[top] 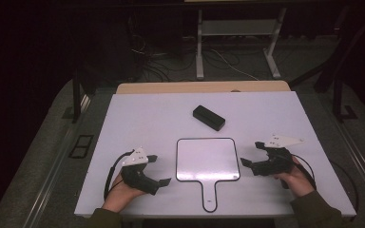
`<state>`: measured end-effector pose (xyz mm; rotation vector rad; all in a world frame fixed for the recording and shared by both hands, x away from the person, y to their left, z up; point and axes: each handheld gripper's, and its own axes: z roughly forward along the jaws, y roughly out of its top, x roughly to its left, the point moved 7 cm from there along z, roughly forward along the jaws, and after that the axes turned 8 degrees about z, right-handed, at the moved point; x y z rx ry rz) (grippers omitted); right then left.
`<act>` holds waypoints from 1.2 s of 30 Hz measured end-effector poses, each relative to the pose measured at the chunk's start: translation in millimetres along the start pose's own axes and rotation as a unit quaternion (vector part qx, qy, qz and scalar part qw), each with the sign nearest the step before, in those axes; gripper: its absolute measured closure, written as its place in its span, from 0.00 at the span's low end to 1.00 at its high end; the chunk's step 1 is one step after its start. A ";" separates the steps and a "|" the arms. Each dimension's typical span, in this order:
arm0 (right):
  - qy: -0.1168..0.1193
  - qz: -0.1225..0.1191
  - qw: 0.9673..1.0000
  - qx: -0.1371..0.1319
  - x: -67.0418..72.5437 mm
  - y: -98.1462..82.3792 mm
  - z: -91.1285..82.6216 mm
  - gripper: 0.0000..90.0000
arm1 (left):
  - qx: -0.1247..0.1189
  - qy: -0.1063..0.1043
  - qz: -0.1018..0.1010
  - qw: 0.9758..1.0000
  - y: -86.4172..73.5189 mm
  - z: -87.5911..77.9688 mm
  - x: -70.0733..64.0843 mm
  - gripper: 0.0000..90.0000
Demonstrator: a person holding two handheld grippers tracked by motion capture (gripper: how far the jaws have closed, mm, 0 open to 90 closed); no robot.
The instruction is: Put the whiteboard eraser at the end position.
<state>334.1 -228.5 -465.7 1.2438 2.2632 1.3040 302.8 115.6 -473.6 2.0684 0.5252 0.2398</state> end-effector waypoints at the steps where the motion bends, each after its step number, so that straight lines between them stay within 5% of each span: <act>1: 0.000 0.004 1.000 0.000 -0.6 -2.2 -2.1 0.12 | 0.000 0.000 0.000 1.000 0.0 -0.1 0.0 0.00; 19: -0.011 0.019 0.999 0.025 -9.4 -41.0 -20.2 0.12 | 0.000 0.000 -0.001 1.000 0.0 -0.9 -0.9 0.00; 36: -0.022 0.016 0.999 0.033 -16.3 -48.5 -24.7 0.12 | 0.000 0.001 0.000 1.000 0.1 -0.9 -1.9 0.00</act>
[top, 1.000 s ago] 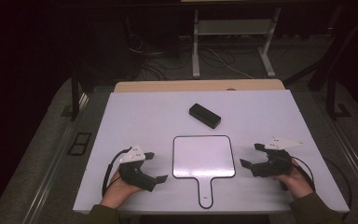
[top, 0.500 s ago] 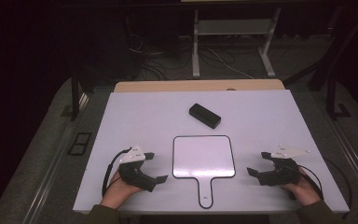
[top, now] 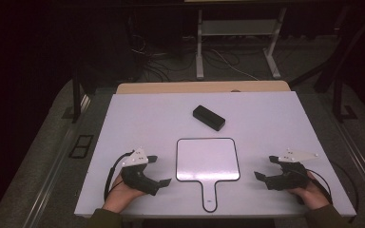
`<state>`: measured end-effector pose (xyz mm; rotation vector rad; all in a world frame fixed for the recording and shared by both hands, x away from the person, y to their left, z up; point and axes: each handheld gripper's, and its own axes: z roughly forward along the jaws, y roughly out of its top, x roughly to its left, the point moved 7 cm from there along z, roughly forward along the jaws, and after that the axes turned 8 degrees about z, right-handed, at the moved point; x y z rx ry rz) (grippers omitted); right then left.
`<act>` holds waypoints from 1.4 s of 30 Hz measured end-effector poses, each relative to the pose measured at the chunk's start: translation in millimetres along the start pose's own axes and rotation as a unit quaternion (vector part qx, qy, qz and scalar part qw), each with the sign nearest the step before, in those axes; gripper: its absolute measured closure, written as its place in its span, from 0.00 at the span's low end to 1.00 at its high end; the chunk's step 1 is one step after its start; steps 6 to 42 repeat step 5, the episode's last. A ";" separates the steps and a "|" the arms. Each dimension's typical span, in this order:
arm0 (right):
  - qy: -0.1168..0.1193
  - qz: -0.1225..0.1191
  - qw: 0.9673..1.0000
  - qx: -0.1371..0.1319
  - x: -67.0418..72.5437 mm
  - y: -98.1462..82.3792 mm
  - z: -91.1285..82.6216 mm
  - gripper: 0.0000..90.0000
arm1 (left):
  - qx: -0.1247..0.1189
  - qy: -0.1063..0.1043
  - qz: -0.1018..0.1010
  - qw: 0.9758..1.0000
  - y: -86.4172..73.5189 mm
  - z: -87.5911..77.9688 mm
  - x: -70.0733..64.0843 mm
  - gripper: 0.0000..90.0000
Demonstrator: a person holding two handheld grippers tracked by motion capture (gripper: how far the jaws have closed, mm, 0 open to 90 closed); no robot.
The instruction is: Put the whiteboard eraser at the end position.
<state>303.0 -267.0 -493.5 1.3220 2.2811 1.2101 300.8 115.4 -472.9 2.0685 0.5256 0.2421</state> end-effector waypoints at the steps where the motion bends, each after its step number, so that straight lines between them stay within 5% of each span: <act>1: 0.000 0.000 1.000 0.000 -0.1 0.1 0.0 0.12 | 0.000 0.000 0.000 1.000 0.0 0.0 0.1 0.00; 42: 0.000 -0.001 1.000 -0.003 -0.5 0.8 -0.6 0.12 | 0.001 0.000 0.000 1.000 0.2 -0.3 0.0 0.00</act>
